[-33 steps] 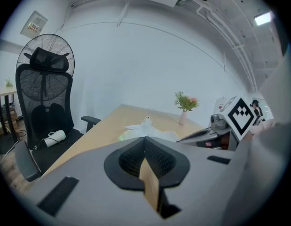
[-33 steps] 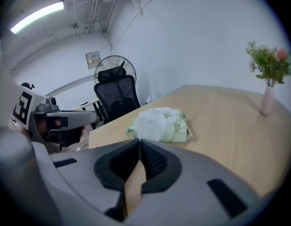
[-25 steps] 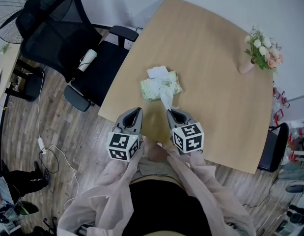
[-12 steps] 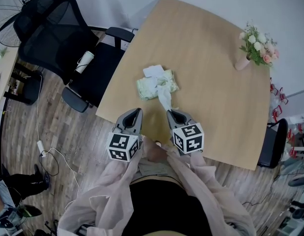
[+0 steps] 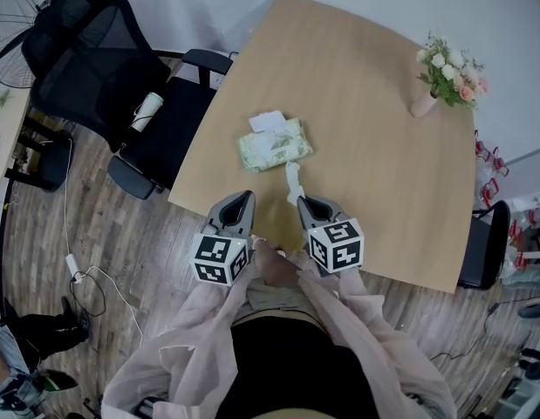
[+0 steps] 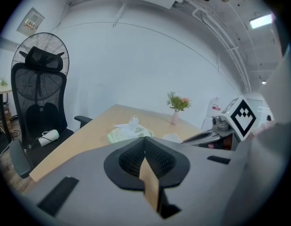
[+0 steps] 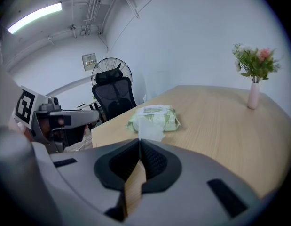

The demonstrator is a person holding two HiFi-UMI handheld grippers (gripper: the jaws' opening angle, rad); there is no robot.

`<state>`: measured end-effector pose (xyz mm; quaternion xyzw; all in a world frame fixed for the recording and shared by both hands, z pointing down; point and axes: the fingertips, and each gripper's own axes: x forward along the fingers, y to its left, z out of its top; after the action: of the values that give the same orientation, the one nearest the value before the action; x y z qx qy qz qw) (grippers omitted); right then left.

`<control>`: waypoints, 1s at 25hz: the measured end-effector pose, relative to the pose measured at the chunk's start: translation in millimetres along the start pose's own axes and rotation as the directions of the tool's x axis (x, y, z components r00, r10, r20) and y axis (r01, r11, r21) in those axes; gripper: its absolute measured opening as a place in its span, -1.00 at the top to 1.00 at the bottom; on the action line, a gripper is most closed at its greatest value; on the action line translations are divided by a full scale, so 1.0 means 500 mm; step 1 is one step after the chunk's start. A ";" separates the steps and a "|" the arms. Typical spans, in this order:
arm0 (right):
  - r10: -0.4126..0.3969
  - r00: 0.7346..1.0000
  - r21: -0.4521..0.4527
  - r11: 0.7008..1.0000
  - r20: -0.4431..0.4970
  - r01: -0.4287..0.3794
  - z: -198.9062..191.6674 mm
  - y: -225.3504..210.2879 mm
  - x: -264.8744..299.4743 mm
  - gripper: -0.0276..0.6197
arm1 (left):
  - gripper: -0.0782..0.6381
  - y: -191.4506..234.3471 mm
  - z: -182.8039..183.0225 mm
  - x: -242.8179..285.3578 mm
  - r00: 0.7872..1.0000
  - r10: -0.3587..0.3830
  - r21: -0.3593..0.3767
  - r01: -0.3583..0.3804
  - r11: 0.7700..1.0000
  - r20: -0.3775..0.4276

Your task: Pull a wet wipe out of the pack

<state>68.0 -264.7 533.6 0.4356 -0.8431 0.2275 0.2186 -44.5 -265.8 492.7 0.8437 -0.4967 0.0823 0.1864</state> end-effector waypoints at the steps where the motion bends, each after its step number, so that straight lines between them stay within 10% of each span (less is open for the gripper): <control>1: -0.004 1.000 0.003 1.000 0.001 0.004 -0.002 0.000 -0.003 0.87 | 0.75 -0.002 0.000 -0.001 1.000 -0.002 0.001 0.002 1.000 0.000; 25: -0.181 0.971 0.144 0.977 0.156 0.159 0.054 -0.078 -0.097 0.87 | 0.75 0.014 0.037 0.025 1.000 -0.022 0.025 0.022 0.999 0.019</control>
<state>121.4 -269.3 492.0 0.5373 -0.8012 0.2251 0.1365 -45.1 -286.4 481.3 0.8521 -0.4880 0.0784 0.1720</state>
